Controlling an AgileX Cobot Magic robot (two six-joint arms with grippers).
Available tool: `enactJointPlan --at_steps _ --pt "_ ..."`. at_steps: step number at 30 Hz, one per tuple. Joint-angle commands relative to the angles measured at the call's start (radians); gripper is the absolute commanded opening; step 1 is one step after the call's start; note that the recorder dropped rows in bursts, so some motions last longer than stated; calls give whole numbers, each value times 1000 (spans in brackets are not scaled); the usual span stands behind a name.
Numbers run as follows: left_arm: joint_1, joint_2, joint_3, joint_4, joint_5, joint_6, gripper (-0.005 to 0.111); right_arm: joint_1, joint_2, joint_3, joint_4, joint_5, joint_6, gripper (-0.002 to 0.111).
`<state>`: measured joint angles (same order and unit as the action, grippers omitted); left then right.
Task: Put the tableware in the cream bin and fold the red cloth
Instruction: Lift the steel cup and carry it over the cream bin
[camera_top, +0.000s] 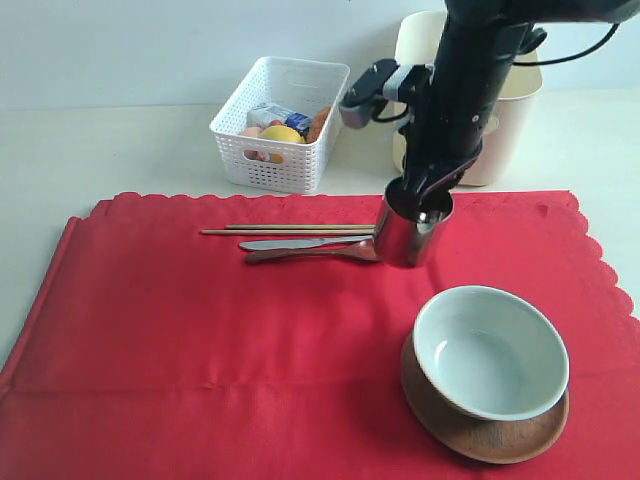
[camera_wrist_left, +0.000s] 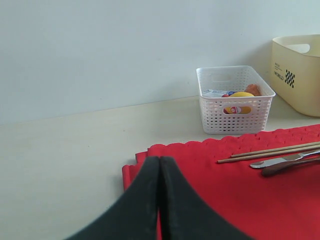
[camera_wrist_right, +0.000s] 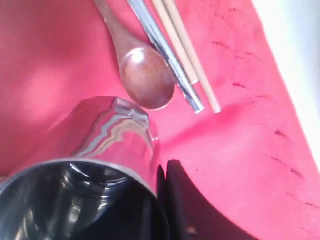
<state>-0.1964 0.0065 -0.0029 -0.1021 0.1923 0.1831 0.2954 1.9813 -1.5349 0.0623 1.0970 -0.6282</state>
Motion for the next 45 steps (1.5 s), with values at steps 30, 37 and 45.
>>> enactJointPlan --at_steps 30,37,45 --pt "-6 -6 3 -1 -1 -4 1 -228 -117 -147 -175 -429 500 0" --pt "-6 -6 3 -1 -1 -2 1 -260 -23 -147 -246 -444 610 0" --pt "-6 -6 3 -1 -1 -4 1 -260 55 -147 -466 -434 839 0"
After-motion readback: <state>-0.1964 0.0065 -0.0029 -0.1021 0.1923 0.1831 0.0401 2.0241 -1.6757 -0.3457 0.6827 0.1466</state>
